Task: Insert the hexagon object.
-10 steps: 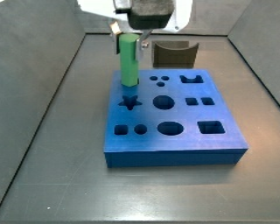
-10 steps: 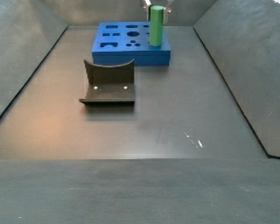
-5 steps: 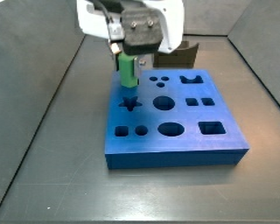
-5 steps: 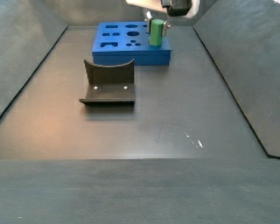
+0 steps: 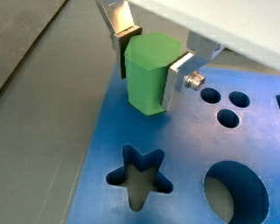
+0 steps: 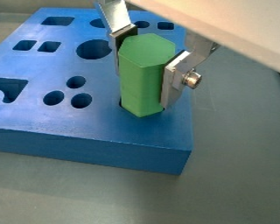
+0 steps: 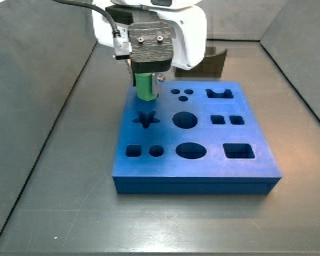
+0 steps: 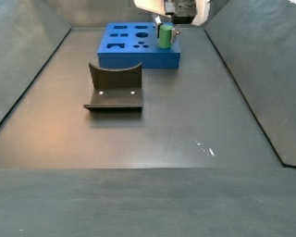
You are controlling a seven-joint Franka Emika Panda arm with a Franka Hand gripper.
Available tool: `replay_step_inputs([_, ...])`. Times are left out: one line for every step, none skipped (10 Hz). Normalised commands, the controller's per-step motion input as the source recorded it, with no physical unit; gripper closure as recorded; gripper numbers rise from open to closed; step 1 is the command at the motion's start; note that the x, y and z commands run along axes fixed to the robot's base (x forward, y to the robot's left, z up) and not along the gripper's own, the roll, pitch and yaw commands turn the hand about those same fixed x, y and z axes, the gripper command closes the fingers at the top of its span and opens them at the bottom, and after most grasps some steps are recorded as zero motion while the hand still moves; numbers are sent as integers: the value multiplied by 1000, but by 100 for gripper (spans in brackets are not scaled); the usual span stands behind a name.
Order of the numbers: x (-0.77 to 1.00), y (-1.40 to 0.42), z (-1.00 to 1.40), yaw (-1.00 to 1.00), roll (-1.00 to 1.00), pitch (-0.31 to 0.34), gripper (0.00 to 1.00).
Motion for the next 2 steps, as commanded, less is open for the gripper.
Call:
replay_step_inputs([0, 11, 0, 0, -49, -49, 100])
replay_step_inputs([0, 0, 0, 0, 0, 0, 100])
